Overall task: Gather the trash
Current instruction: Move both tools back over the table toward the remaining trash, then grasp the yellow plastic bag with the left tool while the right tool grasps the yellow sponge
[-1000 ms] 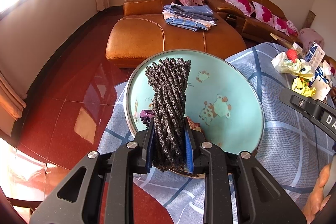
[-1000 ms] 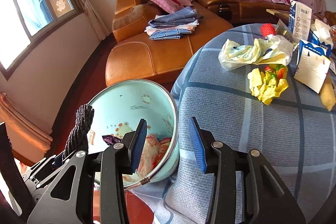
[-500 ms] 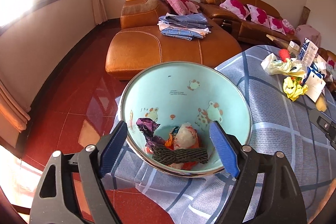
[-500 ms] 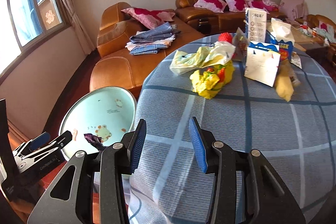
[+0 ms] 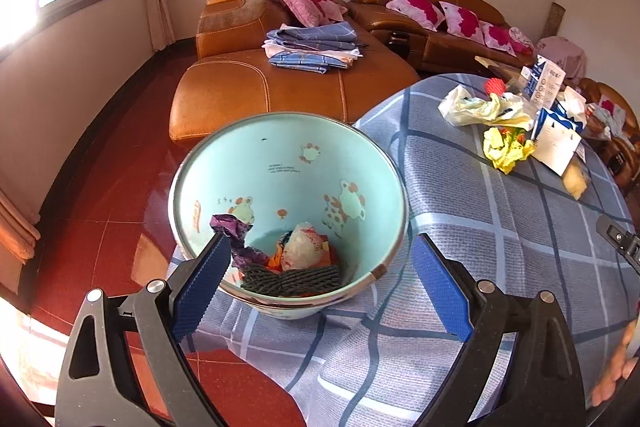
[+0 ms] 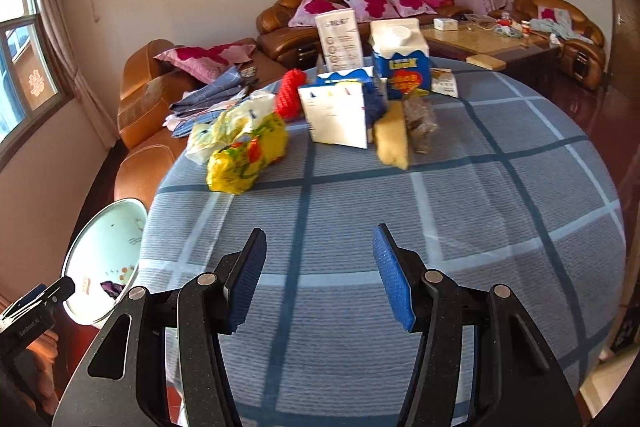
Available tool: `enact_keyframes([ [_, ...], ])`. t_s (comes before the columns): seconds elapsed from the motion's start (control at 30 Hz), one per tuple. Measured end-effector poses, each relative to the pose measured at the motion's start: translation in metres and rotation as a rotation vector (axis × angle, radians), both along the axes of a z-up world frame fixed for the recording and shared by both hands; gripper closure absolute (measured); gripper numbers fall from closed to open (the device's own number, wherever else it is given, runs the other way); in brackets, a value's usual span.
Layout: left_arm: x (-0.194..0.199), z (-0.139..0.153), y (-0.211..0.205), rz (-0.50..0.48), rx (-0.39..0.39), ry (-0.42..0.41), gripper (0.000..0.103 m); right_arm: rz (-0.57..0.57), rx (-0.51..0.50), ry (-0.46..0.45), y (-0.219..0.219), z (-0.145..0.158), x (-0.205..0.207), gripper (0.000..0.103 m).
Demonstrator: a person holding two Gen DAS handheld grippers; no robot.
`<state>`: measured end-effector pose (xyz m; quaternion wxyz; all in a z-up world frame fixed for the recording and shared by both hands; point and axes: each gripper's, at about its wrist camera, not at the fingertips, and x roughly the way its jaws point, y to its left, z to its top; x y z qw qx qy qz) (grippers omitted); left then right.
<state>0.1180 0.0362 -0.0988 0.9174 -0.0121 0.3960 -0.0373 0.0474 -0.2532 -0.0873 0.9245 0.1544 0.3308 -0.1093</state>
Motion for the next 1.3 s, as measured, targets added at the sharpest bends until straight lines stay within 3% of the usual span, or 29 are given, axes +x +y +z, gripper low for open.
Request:
enact_keyframes([
  [0.2, -0.004, -0.003, -0.028, -0.061, -0.009, -0.002, 0.014, -0.075, 0.029, 0.005, -0.044, -0.006, -0.015, 0.048],
  [0.47, 0.011, -0.01, -0.067, -0.125, -0.025, 0.007, 0.017, -0.094, 0.027, 0.005, -0.075, -0.004, -0.008, 0.048],
  [0.6, 0.03, -0.005, -0.096, -0.18, 0.011, -0.02, 0.023, -0.08, 0.036, 0.016, -0.085, -0.003, 0.012, 0.048],
  [0.9, 0.082, -0.004, -0.155, -0.274, -0.037, -0.005, 0.024, -0.049, 0.052, 0.062, -0.093, -0.016, 0.069, 0.048],
  [1.03, 0.101, -0.011, -0.185, -0.306, 0.002, 0.001, 0.024, -0.038, 0.047, 0.098, -0.095, -0.023, 0.096, 0.049],
  [1.1, 0.108, -0.015, -0.195, -0.315, 0.025, 0.011, 0.035, -0.034, 0.042, 0.115, -0.095, -0.027, 0.106, 0.053],
  [1.23, 0.119, -0.024, -0.204, -0.318, 0.014, 0.054, 0.039, -0.021, 0.053, 0.163, -0.098, -0.038, 0.121, 0.066],
  [1.3, 0.121, -0.028, -0.206, -0.328, 0.006, 0.067, 0.055, -0.01, 0.075, 0.156, -0.099, -0.041, 0.121, 0.074],
])
